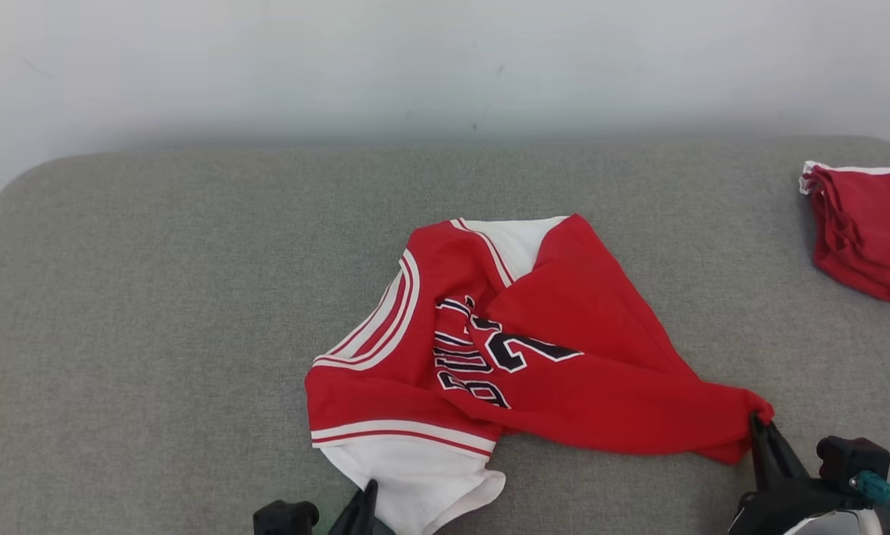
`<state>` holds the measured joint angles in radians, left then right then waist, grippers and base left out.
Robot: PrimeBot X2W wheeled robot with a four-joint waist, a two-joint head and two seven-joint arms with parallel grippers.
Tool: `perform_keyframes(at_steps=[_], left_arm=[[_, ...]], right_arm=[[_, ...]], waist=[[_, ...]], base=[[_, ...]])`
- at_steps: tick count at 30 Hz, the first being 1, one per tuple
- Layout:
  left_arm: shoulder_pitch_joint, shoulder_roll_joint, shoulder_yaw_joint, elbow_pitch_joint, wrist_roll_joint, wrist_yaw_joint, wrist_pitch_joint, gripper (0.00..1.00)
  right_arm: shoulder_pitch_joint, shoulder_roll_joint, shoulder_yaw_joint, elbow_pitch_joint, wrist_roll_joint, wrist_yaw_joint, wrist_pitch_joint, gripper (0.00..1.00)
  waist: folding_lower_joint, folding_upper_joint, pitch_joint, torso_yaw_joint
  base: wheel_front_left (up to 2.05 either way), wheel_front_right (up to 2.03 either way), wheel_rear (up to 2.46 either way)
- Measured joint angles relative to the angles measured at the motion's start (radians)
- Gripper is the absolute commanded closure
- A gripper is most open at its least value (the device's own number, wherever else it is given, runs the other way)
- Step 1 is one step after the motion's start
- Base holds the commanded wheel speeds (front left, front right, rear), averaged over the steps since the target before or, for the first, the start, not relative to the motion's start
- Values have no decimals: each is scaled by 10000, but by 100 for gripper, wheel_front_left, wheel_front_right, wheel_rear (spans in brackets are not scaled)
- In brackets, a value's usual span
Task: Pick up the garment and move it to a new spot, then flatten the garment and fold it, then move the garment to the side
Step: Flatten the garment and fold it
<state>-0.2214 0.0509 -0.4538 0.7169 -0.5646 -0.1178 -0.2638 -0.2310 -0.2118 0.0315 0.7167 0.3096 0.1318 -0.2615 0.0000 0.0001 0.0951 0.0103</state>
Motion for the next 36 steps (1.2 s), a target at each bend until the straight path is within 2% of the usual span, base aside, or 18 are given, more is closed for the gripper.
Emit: perform_keyframes(at_steps=[8,15,21,28,36], left_arm=[[463,301,1060,-2153,447,136,12,100],[-439,968,1354,-3275,686,119,238,100],[-3147,1824,1429,-4138,700,17,1484,100],[-7414,2612,1703,-4299,439,-65,2963,100],[-12300,2846,1768,-2861,640,-71,3678,100]], right_arm=[[695,10,677,-1870,424,0,0,100],[-289,-111,1415,-2671,849,0,4,100],[-2799,-405,1837,-2849,1383,0,343,100],[-6848,-767,1939,-2594,2044,0,1058,100],[-11756,-1066,2079,-1567,2571,0,1866,100]], waist=[[0,0,-405,-56],[-1,0,-429,-268],[0,0,77,-356],[2,1,1296,-418],[4,2,3138,-484]], base=[[0,0,0],[0,0,0],[0,0,0],[0,0,0],[0,0,0]])
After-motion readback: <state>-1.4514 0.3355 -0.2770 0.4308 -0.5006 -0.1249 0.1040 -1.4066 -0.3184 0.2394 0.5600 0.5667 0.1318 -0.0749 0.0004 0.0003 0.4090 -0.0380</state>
